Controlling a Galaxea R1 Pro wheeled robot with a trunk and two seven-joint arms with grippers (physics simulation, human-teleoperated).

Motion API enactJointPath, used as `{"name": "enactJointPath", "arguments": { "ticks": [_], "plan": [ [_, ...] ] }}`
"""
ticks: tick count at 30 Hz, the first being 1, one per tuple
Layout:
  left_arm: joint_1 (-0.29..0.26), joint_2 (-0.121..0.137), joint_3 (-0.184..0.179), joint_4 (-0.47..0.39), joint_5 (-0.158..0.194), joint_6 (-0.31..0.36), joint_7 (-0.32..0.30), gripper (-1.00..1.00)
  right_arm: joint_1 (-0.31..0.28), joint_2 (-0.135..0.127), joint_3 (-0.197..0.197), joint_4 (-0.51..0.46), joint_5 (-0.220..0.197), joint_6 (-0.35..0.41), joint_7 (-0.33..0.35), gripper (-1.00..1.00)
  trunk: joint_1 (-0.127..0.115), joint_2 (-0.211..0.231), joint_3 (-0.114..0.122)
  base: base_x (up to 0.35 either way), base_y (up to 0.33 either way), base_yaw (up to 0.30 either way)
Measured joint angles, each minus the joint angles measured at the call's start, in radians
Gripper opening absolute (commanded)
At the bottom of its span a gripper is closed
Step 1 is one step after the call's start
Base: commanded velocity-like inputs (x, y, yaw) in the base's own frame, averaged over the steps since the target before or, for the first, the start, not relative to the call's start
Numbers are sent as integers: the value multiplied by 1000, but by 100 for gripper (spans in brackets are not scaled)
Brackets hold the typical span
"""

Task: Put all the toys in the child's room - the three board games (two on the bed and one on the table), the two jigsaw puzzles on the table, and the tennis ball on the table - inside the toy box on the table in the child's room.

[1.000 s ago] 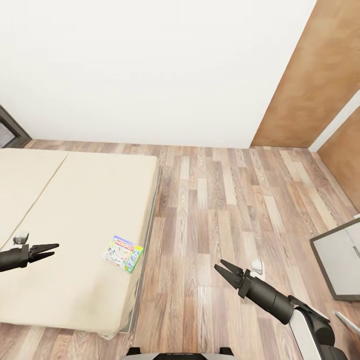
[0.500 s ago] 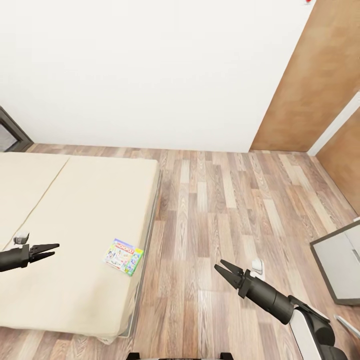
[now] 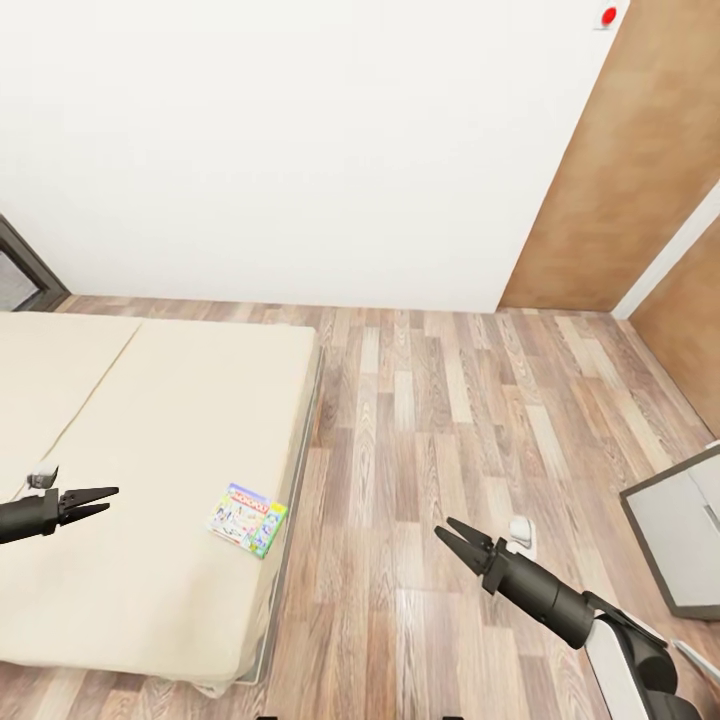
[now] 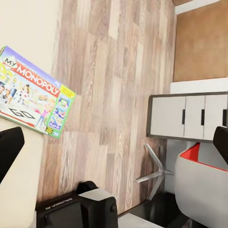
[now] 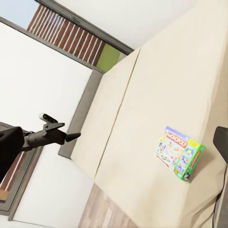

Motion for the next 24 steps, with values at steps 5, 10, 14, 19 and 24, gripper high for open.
{"name": "enactJointPath", "arguments": {
  "ticks": [5, 10, 14, 19, 24],
  "plan": [
    [0, -7, -1, 0, 0, -1, 1, 100, 0, 0, -11, 0, 0, 1, 5, 100, 0, 0, 8, 0, 0, 0],
    [0, -13, -1, -1, 0, 0, 0, 100, 0, 0, -19, 0, 0, 1, 9, 100, 0, 0, 17, 0, 0, 0],
    [0, -22, -1, -1, -1, -1, 1, 100, 0, 0, -20, 0, 0, 1, 10, 100, 0, 0, 23, 0, 0, 0],
    [0, -29, -1, -1, -1, -1, 1, 100, 0, 0, -21, 0, 0, 1, 11, 100, 0, 0, 32, 0, 0, 0],
    [0, -30, -1, -1, -1, -1, 1, 100, 0, 0, -21, 0, 0, 1, 11, 100, 0, 0, 40, 0, 0, 0]
  ]
}}
